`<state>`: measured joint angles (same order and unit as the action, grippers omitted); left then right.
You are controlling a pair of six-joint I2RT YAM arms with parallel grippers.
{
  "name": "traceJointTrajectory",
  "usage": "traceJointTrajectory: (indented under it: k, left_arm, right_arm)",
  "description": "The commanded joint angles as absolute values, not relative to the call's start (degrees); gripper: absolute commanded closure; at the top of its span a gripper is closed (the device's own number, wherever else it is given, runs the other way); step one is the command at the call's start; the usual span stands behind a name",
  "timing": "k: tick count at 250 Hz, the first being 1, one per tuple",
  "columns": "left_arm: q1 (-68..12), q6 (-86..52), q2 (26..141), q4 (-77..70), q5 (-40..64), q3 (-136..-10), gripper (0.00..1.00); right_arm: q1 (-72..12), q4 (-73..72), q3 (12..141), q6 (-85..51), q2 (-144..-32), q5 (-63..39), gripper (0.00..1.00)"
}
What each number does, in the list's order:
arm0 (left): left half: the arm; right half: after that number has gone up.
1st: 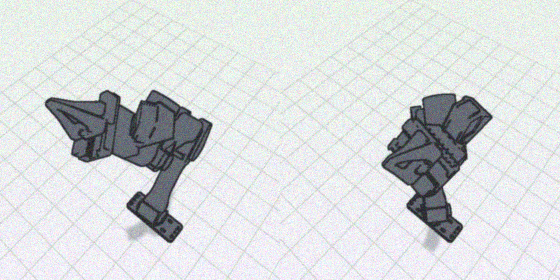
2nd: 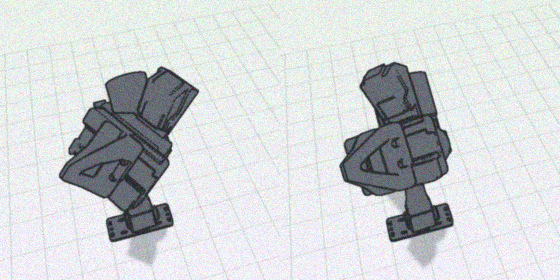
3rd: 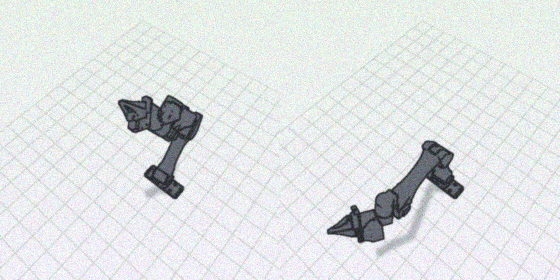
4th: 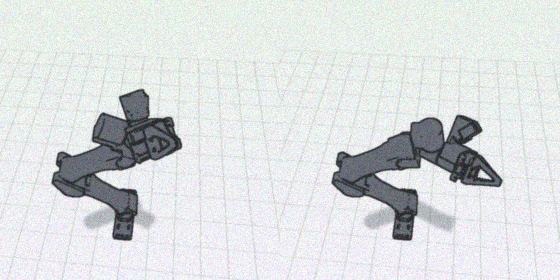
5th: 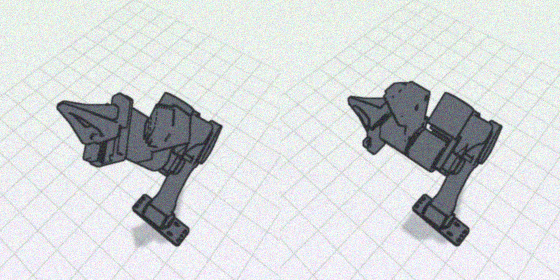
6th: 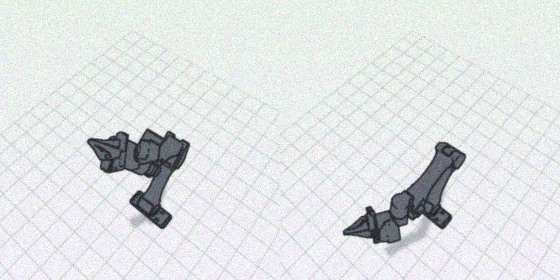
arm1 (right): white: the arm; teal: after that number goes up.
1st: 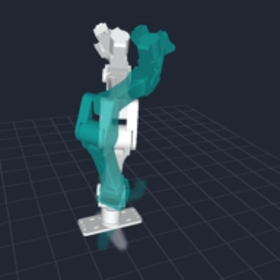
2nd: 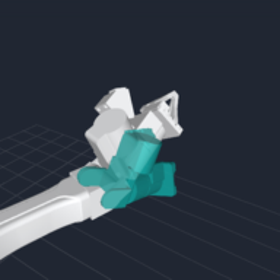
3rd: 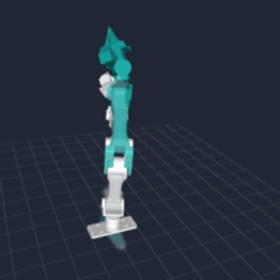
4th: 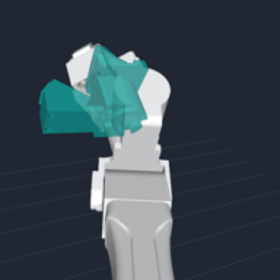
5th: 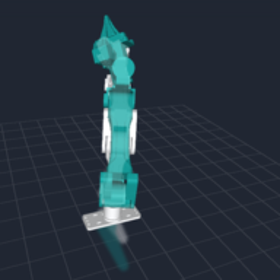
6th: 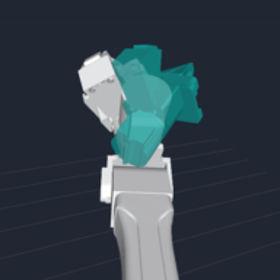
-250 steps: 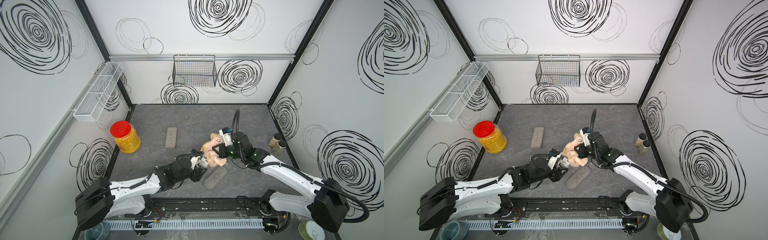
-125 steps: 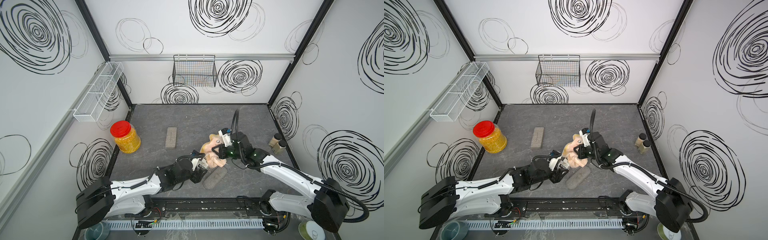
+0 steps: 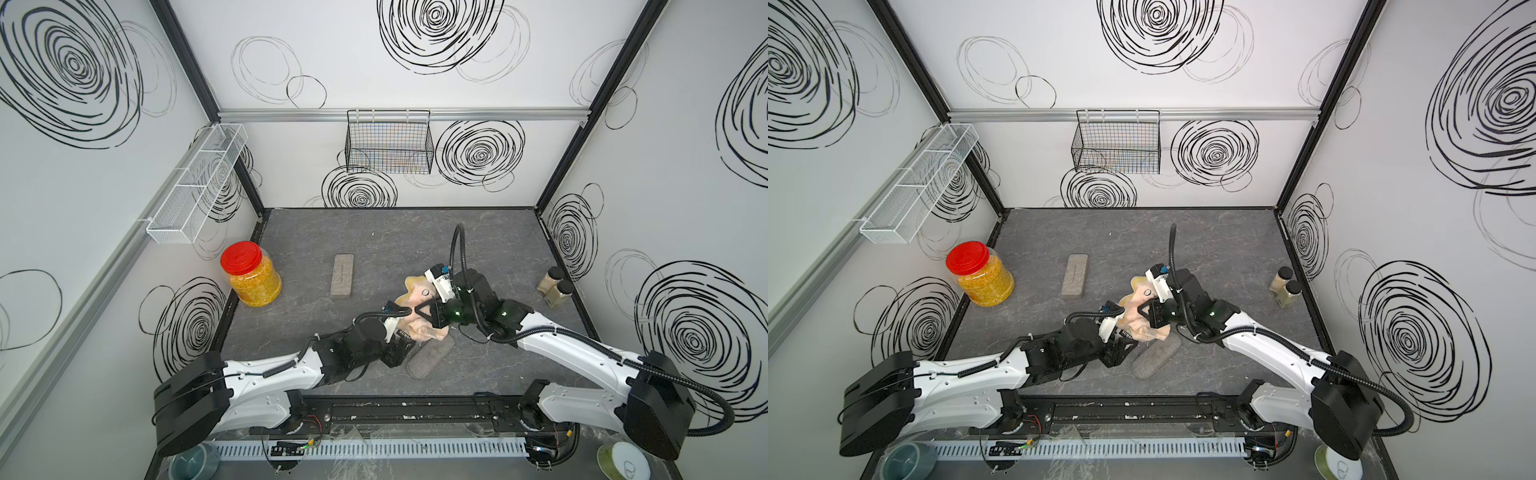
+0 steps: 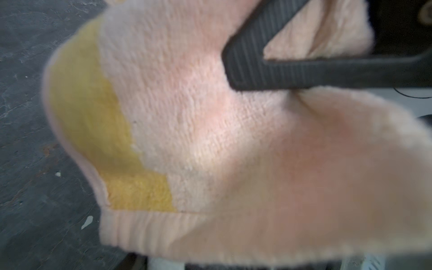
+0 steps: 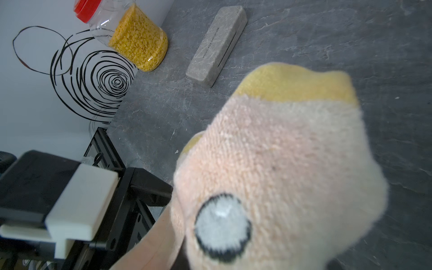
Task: Wipe the eyeglass case
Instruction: Wipe the dirt from the eyeglass case.
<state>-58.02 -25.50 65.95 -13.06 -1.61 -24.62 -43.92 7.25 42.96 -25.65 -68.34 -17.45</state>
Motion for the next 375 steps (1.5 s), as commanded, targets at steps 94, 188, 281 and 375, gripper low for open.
traceJointTrajectory:
  k: [94,188,281,375]
  left_arm:
    - [-58.6,-25.3,65.4,-18.0,-2.7,-25.1,0.39]
    - [-58.6,-25.2,65.1,-17.7,-2.9,-25.2,0.39]
    - [-58.6,-25.4,65.4,-18.6,-3.0,-24.7,0.39]
    - [-58.7,-25.7,64.5,-18.7,-3.2,-24.3,0.39]
  right_arm:
    - [-41.8,7.6,44.6,-24.2,-69.2,-19.8,0.98]
    - [-38.7,9.8,45.0,-27.7,-68.4,-12.6,0.99]
    - [-42.6,8.9,45.9,-23.5,-71.3,-20.5,0.98]
    - [-41.2,11.1,46.3,-25.6,-70.1,-12.4,0.99]
